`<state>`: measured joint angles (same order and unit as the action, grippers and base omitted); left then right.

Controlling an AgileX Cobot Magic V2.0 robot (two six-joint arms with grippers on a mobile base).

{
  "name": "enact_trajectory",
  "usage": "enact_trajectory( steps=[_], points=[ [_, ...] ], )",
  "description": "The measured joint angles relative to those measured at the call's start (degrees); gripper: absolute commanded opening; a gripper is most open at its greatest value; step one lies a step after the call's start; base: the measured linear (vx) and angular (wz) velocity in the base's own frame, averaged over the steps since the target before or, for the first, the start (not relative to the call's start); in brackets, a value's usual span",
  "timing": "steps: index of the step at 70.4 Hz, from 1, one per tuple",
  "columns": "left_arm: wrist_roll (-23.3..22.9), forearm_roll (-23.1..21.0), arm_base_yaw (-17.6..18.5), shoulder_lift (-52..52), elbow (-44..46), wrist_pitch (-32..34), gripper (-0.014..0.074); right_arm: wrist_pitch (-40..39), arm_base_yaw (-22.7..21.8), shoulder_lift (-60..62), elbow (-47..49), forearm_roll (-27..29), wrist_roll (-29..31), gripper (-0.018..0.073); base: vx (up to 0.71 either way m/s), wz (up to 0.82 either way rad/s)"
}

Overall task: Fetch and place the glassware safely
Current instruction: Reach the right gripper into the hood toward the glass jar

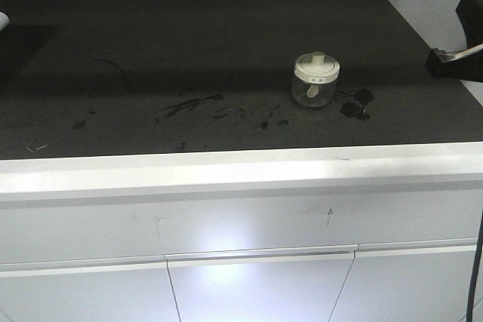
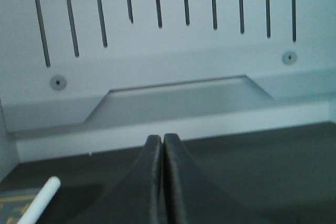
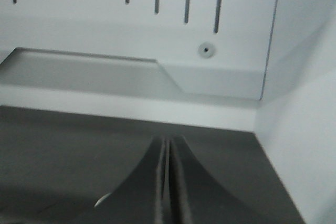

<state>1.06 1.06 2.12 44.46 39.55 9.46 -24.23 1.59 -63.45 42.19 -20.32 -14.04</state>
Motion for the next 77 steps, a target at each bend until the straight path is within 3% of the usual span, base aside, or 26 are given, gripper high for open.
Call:
enact_trajectory(
  steps=[16, 28, 41, 66, 77],
  points=[
    [0.0, 1.86, 0.0, -8.31, -7.72, -2.77, -0.0007, 1.36, 0.0, 0.97, 0.0, -12.32, -11.73, -0.0001, 0.0, 0.0],
    [0.0, 1.96, 0.0, -15.1, -12.36, -8.62, -0.0007, 1.31, 0.0, 1.99, 0.0, -20.62, -20.21, -0.0001, 0.0, 0.0],
    [0.0, 1.96, 0.0, -23.04, -16.42, -15.38, -0.0007, 1.27, 0.0, 2.17, 0.0, -26.96, -25.52, -0.0001, 0.0, 0.0],
    [0.0, 1.9, 0.0, -36.02, -25.63, -21.52, -0.0007, 1.25, 0.0, 2.17, 0.0, -30.35, -27.56, -0.0001, 0.0, 0.0],
    [0.0, -0.15, 0.0, -38.15, -27.79, -23.68, -0.0007, 1.2, 0.0, 2.17, 0.0, -30.52, -27.6, -0.0001, 0.0, 0.0]
  ],
)
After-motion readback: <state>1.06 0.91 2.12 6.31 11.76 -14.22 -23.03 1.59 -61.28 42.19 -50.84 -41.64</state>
